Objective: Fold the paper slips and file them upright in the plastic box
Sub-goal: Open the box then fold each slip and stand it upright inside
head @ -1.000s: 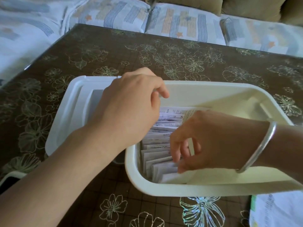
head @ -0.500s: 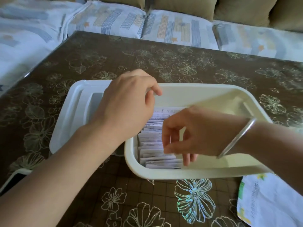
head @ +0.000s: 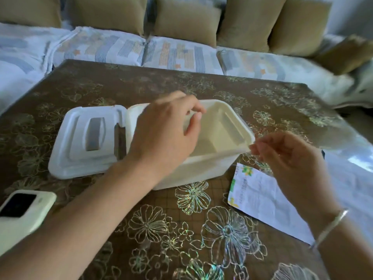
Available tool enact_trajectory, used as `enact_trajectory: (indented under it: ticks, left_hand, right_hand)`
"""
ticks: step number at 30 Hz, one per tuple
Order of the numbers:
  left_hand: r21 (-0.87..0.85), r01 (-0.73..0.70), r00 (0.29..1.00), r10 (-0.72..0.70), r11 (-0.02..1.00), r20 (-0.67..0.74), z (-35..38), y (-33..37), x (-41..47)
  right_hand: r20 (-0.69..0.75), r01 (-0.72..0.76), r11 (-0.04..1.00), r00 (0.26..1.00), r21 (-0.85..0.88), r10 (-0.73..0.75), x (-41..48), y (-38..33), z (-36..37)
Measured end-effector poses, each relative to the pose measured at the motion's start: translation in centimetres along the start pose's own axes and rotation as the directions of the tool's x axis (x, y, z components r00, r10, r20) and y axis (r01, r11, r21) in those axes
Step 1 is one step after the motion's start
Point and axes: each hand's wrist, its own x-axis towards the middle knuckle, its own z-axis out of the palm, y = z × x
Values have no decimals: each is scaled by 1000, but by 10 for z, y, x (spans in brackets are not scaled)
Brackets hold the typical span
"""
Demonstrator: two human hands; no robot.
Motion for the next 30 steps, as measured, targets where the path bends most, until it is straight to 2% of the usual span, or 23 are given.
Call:
enact_trajectory:
  ticks: [3, 7, 12, 15, 17, 19, 21, 24, 27, 30]
  left_hand:
    - [-9, -26, 994, 27, 1000, 108, 22, 34, -40]
    - [165, -52, 991, 31, 985, 129, 48, 37, -70]
    - [253, -132, 986, 102, 959, 128, 55, 22, -71]
    - [258, -127, 985, 90, 958, 149, 46, 6, -61]
    - [259, -131, 982, 89, 957, 166, 37, 2, -59]
    - [266, -156, 979, 114, 951, 168, 31, 6, -65]
    - [218, -128, 988, 105, 967, 115, 30, 15, -82]
    - [35, -30, 999, 29, 999, 25, 29, 25, -112]
    - [-229, 135, 991, -127, 964, 50, 27, 27, -133]
    - [-410, 247, 968, -246, 878, 57, 20, 31, -138]
  right_hand:
    - [13, -5, 960, 1000, -281, 9, -29, 45, -12]
    - [230, 98, 765, 971, -637, 67, -42, 109, -20]
    - [374, 169, 594, 895, -787, 241, -2, 131, -35]
    - [428, 207, 547, 849, -811, 312, 15, 122, -35]
    - [428, 231, 524, 854, -820, 295, 19, 115, -33]
    - [441, 267, 556, 874, -787, 205, 17, 106, -29]
    - [432, 263, 684, 898, -681, 84, 5, 92, -26]
    - [353, 285, 827, 929, -484, -113, -16, 66, -23]
    - [238, 184, 966, 961, -181, -138, -34, 40, -21]
    - [116, 124, 971, 982, 206, -150, -46, 24, -16]
